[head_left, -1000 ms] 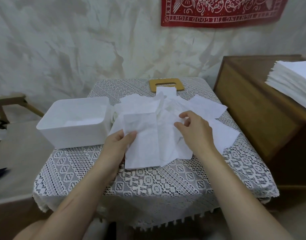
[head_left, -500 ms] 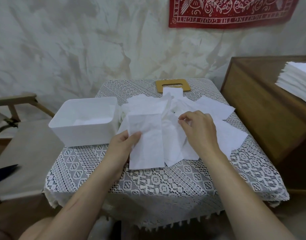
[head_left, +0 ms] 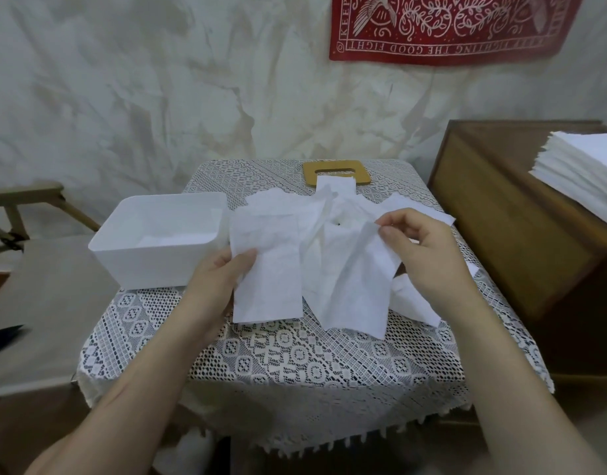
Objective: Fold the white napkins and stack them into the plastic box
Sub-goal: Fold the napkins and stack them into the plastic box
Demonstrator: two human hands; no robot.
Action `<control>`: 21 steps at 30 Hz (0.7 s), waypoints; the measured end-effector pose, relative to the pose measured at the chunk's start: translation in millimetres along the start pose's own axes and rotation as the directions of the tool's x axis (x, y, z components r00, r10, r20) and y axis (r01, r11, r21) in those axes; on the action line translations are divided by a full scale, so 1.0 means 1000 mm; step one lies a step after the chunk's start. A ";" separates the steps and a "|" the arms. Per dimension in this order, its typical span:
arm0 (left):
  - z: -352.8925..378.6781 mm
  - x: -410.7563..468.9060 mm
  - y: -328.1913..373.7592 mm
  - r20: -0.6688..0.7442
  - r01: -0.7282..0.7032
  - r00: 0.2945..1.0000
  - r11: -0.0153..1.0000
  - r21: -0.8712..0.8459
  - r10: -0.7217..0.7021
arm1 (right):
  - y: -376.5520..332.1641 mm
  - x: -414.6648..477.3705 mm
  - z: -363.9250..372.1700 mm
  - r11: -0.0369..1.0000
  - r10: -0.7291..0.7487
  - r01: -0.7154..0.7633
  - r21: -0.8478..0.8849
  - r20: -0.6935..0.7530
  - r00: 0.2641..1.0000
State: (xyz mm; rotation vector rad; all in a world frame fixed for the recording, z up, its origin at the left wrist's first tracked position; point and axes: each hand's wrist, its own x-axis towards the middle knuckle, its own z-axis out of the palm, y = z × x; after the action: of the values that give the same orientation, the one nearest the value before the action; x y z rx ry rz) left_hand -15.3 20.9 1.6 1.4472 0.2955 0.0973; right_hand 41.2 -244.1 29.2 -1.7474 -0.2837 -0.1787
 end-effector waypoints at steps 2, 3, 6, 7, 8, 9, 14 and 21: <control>0.002 -0.001 0.001 0.025 0.007 1.000 1.000 -0.003 -0.007 | -0.005 -0.003 -0.003 0.998 0.024 -0.027 0.050 0.067 0.997; 0.005 -0.003 0.000 0.043 0.013 0.999 1.000 0.005 -0.013 | -0.006 -0.004 -0.003 0.998 0.021 -0.027 0.061 0.087 0.996; 0.020 -0.010 -0.008 0.109 0.017 0.994 0.999 0.047 -0.022 | -0.010 -0.003 0.002 0.990 0.028 -0.045 0.133 0.128 0.991; 0.026 -0.011 -0.011 0.129 0.024 0.991 0.998 0.057 -0.031 | -0.010 -0.003 0.006 0.988 0.034 -0.055 0.146 0.141 0.989; 0.031 -0.012 -0.014 0.151 0.035 0.988 0.998 0.053 -0.042 | -0.011 -0.002 0.011 0.988 0.039 -0.061 0.144 0.151 0.988; 0.035 -0.013 -0.016 0.172 0.047 0.984 0.998 0.034 -0.052 | -0.010 -0.001 0.018 0.990 0.042 -0.063 0.129 0.159 0.986; 0.046 -0.014 -0.016 0.242 0.074 0.969 0.994 -0.074 -0.054 | 0.008 0.004 0.048 0.998 0.066 -0.065 -0.009 0.161 0.985; 0.042 -0.013 -0.021 0.250 0.044 0.968 0.998 -0.033 -0.034 | 0.010 0.011 0.060 0.995 0.076 -0.080 0.051 0.081 0.994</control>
State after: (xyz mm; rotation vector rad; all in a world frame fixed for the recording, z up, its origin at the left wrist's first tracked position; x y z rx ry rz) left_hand -19.0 -25.1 -13.4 1.3977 0.1150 -0.1107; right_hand 52.3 -185.8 11.3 -1.7105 -0.2743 -0.0450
